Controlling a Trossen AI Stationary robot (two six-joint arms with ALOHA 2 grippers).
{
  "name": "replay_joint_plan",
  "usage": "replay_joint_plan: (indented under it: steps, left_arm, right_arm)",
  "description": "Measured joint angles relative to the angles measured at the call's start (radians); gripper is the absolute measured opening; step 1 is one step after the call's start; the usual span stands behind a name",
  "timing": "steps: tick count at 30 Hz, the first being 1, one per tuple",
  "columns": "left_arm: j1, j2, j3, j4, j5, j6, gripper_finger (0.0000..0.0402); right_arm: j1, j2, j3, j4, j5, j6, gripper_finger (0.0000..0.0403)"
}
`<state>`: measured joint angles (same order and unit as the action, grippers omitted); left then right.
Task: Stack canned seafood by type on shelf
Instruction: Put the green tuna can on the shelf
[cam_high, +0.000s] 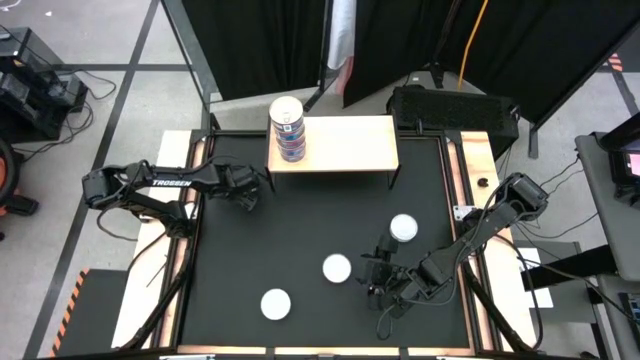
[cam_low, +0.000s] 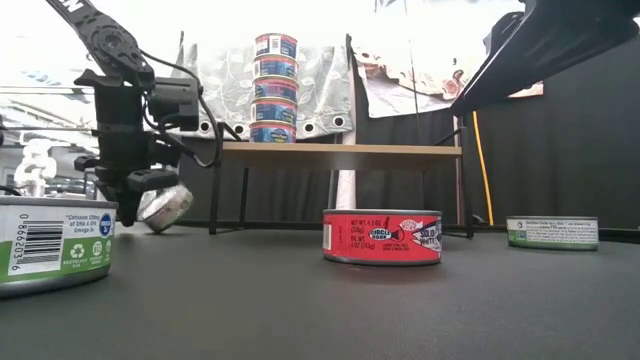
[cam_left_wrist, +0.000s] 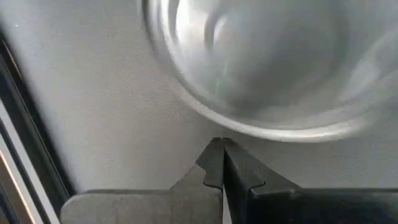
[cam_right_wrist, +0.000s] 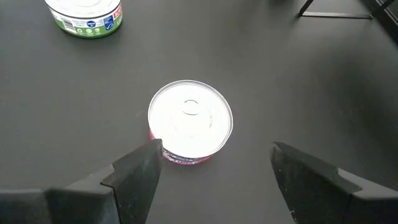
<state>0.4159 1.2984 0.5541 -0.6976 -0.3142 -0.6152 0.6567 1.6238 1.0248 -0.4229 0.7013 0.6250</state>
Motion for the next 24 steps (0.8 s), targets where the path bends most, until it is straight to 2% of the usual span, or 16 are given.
replay_joint_plan:
  steps: [8,15,20,24]
  left_arm:
    - [-0.009,-0.019,0.005,-0.003,-0.015,0.019,0.0000]
    - [-0.010,-0.092,0.083,0.002,-0.032,0.092,0.0000]
    - [0.062,-0.071,0.095,-0.001,0.048,0.175,0.0000]
    - [0.079,-0.050,0.093,0.009,0.056,0.201,0.0000]
  right_arm:
    - [0.000,0.000,0.000,0.000,-0.016,0.001,0.0293]
    - [0.000,0.000,0.000,0.000,-0.018,0.003,0.0293]
    - [0.000,0.000,0.000,0.001,-0.018,0.003,0.0293]
    - [0.000,0.000,0.000,0.003,-0.018,0.003,0.0293]
